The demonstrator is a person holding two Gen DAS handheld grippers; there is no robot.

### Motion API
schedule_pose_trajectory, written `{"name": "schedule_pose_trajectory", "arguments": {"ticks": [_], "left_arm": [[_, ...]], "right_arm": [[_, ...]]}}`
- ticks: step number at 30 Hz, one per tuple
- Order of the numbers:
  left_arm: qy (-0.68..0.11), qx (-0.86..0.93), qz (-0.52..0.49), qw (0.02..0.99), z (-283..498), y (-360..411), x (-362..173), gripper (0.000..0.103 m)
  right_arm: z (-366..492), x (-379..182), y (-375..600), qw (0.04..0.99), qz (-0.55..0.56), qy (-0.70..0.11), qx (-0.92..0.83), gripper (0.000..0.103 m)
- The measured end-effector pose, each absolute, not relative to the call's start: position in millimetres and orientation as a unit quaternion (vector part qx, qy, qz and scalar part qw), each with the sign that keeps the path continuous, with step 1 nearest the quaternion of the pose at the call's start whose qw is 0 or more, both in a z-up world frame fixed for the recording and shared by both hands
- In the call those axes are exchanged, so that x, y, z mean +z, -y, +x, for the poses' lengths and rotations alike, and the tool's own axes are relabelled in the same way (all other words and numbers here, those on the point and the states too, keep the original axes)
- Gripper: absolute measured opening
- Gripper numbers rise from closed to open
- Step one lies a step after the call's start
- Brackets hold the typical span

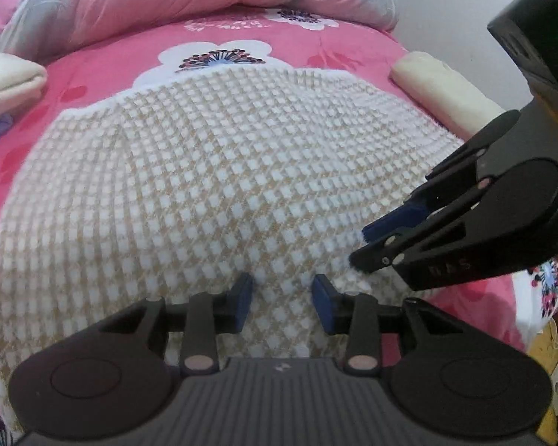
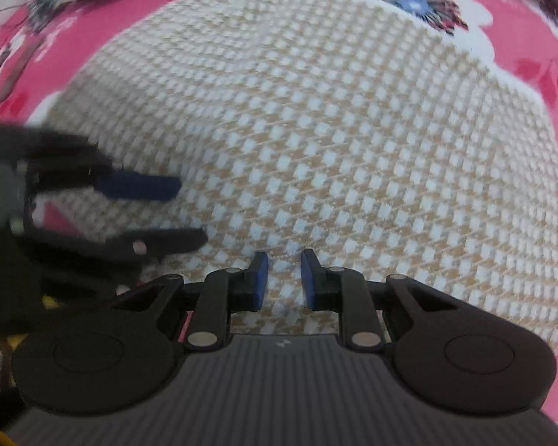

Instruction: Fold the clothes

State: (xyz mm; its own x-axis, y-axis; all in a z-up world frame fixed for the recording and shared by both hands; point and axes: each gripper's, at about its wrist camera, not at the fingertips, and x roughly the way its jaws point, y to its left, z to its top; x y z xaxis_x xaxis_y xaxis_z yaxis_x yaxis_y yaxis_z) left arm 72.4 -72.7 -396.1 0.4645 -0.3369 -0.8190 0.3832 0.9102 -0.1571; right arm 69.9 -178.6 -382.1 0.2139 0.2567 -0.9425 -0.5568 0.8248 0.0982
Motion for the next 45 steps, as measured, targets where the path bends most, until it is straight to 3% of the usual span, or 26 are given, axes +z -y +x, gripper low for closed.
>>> {"name": "schedule_pose_trajectory", "arguments": {"ticks": [4,9,14,17,21,26,34,39,45], "left_arm": [[-0.477,-0.213,0.02,0.853,75,70,-396,0.039],[-0.476,-0.208,0.016,0.854,71,70,-394,0.04],[-0.483,-0.192,0.007,0.855,67,72,-395,0.039],[-0.477,-0.188,0.0,0.859,64,70,-393,0.039],[-0.473,-0.187,-0.009,0.861,60,67,-395,0.039],[-0.479,-0.176,-0.028,0.86,57,64,-397,0.04],[-0.477,-0.175,-0.044,0.86,53,57,-400,0.041],[-0.48,-0.171,-0.049,0.859,52,55,-400,0.041],[-0.476,-0.176,-0.043,0.86,48,57,-398,0.041]], "right_arm": [[79,-369,178,0.757,-0.125,-0.587,0.259,0.017],[94,-323,175,0.802,-0.092,-0.531,0.257,0.018],[110,-386,165,0.776,-0.125,-0.566,0.246,0.019],[120,-375,164,0.767,-0.112,-0.585,0.238,0.019],[125,-346,156,0.789,-0.116,-0.549,0.25,0.019],[134,-383,144,0.786,-0.129,-0.551,0.248,0.02],[159,-347,138,0.812,-0.12,-0.523,0.231,0.02],[178,-389,146,0.797,-0.092,-0.556,0.218,0.02],[195,-346,148,0.827,-0.068,-0.519,0.206,0.02]]}}
